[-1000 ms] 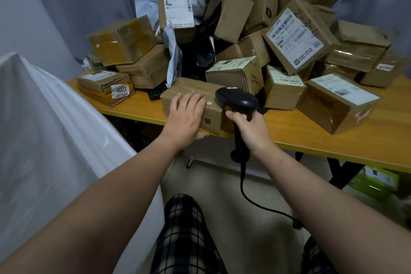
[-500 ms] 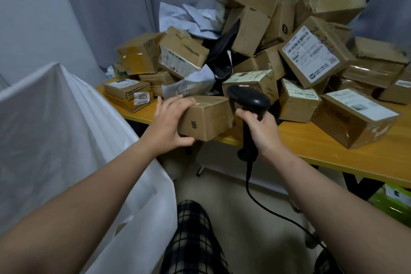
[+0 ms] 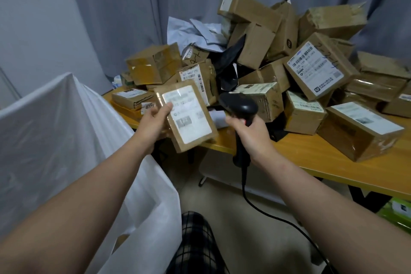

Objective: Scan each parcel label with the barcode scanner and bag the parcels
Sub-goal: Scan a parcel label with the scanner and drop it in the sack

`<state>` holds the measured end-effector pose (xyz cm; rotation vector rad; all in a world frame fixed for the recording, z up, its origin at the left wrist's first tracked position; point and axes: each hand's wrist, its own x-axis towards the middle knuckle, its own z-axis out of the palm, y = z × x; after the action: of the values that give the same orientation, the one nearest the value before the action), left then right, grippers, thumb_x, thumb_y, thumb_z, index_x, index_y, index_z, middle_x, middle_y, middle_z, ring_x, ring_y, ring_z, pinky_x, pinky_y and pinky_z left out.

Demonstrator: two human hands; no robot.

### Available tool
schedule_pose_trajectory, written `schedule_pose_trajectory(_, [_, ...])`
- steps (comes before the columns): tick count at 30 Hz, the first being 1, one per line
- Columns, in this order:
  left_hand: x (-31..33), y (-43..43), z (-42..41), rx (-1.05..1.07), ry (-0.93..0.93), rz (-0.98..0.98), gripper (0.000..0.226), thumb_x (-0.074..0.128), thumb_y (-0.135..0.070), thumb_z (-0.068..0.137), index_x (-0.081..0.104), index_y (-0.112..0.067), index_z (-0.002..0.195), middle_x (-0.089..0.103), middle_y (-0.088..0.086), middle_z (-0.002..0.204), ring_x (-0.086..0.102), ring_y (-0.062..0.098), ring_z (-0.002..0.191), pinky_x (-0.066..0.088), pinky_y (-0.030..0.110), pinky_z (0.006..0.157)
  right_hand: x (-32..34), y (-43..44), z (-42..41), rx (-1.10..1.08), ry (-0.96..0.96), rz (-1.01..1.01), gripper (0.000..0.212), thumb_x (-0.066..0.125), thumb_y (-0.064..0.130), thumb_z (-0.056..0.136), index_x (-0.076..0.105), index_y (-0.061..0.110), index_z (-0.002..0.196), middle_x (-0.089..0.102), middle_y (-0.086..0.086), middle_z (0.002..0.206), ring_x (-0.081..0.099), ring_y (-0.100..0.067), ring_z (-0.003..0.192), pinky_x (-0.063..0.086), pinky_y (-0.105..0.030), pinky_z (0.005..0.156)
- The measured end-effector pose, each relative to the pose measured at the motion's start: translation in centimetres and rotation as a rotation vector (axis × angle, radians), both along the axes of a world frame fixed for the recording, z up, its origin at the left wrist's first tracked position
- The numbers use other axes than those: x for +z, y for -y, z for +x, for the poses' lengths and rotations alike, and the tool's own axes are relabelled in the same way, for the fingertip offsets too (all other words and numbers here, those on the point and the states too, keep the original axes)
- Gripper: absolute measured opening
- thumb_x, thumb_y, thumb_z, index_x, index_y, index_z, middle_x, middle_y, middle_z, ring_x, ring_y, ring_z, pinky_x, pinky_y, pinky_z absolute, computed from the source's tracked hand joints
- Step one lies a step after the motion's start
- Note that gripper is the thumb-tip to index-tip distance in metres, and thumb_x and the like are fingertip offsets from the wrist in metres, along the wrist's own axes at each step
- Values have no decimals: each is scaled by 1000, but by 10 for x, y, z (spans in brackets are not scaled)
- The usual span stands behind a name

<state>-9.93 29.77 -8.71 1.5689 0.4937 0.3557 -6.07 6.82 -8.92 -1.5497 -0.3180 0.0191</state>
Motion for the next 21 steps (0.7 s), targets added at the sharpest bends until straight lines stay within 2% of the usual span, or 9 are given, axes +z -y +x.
schedule_pose_trajectory(2, [-5,3,5,-23,-86,-158,43,55,-51,92,58,-19,121,74,-2,99,68,15,94,56,31,68,-4,-2,2,5,-18,-17,25,69,20,89,62,15,112,64,9,94,56,2,88,41,-8,67])
schedule_pose_trajectory(4, [-12,12,12,-52,-94,-210,44,55,-51,91,59,-18,120,74,0,102,69,14,91,57,29,64,-8,-2,4,7,-39,-30,28,69,21,89,61,17,115,62,13,96,54,3,89,39,-11,69])
schedule_pose_trajectory(7, [-18,31,23,-35,-37,-271,51,59,-54,88,56,-18,124,73,1,106,68,18,100,55,40,90,-9,-1,7,11,-39,-85,32,68,22,89,58,19,120,59,17,97,53,5,88,39,-8,66])
schedule_pose_trajectory(10, [-21,41,22,-71,-4,-266,52,61,-48,89,48,-24,133,70,-2,113,66,18,104,50,45,97,-11,2,7,1,-28,-131,33,68,20,89,56,19,120,58,18,96,53,5,87,41,-5,65])
schedule_pose_trajectory(12, [-22,44,13,-201,-17,-157,57,64,-36,90,36,-34,139,66,-7,121,65,17,107,50,46,95,-15,5,5,1,-11,-155,33,68,18,89,56,18,120,59,17,96,54,2,89,40,-6,69])
schedule_pose_trajectory(14, [-22,47,3,-290,-30,-67,74,68,-25,88,21,-45,142,62,-11,123,63,19,111,50,47,95,-18,10,2,7,17,-176,33,68,17,89,57,17,120,59,16,96,54,0,93,40,-5,70])
schedule_pose_trajectory(16, [-22,49,-4,-288,-3,-36,93,71,-19,85,8,-42,150,63,-12,117,62,19,111,50,46,94,-18,15,-2,-16,56,-215,28,69,19,89,58,18,115,60,13,95,54,1,90,40,0,66])
schedule_pose_trajectory(19, [-20,56,-10,-278,75,42,100,72,-9,83,6,-36,153,62,-11,115,63,5,100,57,26,74,-17,24,-9,-112,186,-322,26,73,26,84,64,11,103,63,2,90,57,-4,83,41,-8,64])
schedule_pose_trajectory(21, [-15,64,-12,-294,109,90,100,72,-6,82,7,-34,154,59,-9,115,62,1,94,56,19,66,-11,28,-19,-108,271,-351,21,75,28,82,65,14,94,61,8,76,57,1,74,40,-5,60])
